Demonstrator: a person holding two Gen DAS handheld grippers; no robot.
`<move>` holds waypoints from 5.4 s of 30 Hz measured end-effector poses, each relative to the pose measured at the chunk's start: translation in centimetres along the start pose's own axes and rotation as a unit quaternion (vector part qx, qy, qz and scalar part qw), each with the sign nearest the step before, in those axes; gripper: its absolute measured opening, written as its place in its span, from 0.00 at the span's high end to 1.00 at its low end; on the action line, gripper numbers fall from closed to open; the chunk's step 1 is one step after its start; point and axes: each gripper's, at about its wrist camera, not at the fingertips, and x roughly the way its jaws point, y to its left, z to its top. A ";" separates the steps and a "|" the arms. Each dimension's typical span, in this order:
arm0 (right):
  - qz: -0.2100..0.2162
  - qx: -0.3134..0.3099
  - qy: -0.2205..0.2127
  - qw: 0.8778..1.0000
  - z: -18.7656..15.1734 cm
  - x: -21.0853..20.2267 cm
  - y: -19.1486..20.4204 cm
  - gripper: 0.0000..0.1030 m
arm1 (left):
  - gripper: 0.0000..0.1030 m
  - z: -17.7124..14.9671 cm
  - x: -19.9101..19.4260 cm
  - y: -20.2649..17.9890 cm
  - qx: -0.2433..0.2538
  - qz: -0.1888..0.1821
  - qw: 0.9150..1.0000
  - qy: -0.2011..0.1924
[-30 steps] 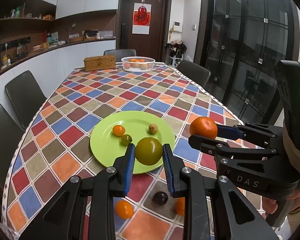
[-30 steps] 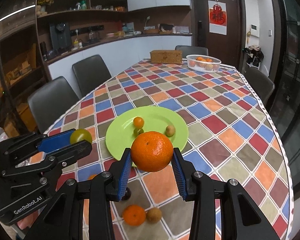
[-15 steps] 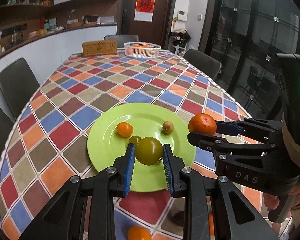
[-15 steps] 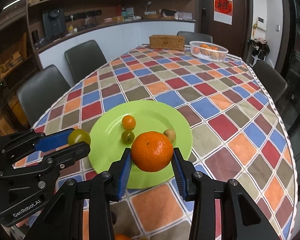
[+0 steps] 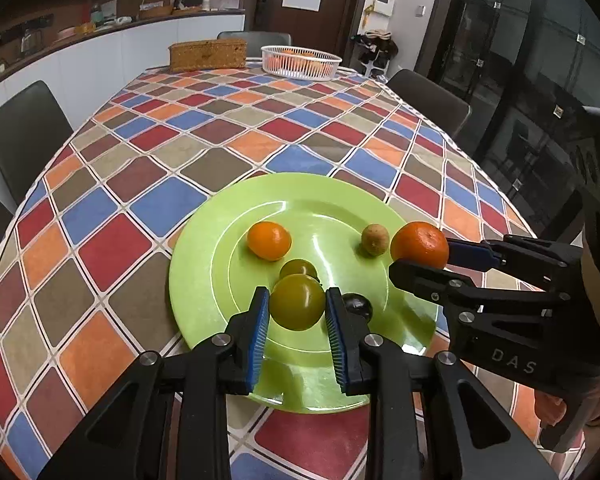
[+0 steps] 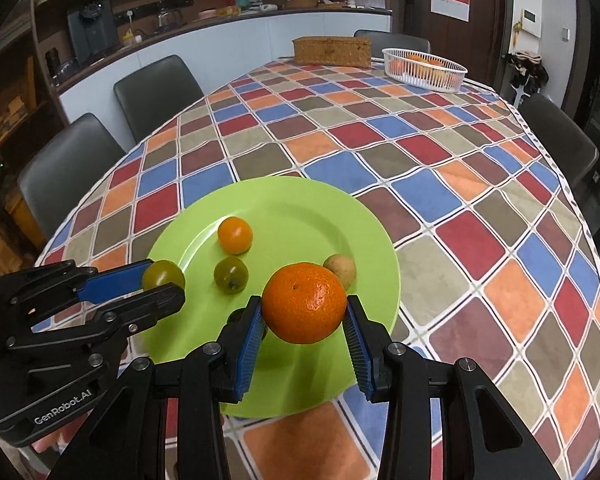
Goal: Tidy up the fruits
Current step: 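Lift both held fruits and carry them over the green plate, then lower both fruits onto the plate and open both tools, then pull both open tools back from the plate toward the loose fruits, then move the left tool toward a small orange while the right tool approaches another large orange, then close the left tool on the small orange while the right tool grasps the large orange, then lift both oranges and carry them over the green plate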
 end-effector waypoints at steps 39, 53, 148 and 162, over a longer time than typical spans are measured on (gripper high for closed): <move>-0.023 -0.007 -0.094 0.995 -6.8 -15.2 5.1 0.51 | 0.52 -6.1 -16.2 -4.4 0.057 0.026 0.993 -0.101; -0.010 0.048 -0.086 0.995 -12.3 -15.2 7.0 0.51 | 0.46 -10.7 -17.8 -4.0 0.086 0.028 0.991 -0.098; 0.024 0.075 -0.108 0.991 -13.5 -15.5 5.3 0.60 | 0.67 -10.4 -15.7 -6.7 0.099 0.024 0.992 -0.075; 0.025 0.047 -0.138 0.989 -10.4 -16.8 3.5 0.60 | 0.67 -7.8 -15.8 -8.0 0.084 0.018 0.991 -0.105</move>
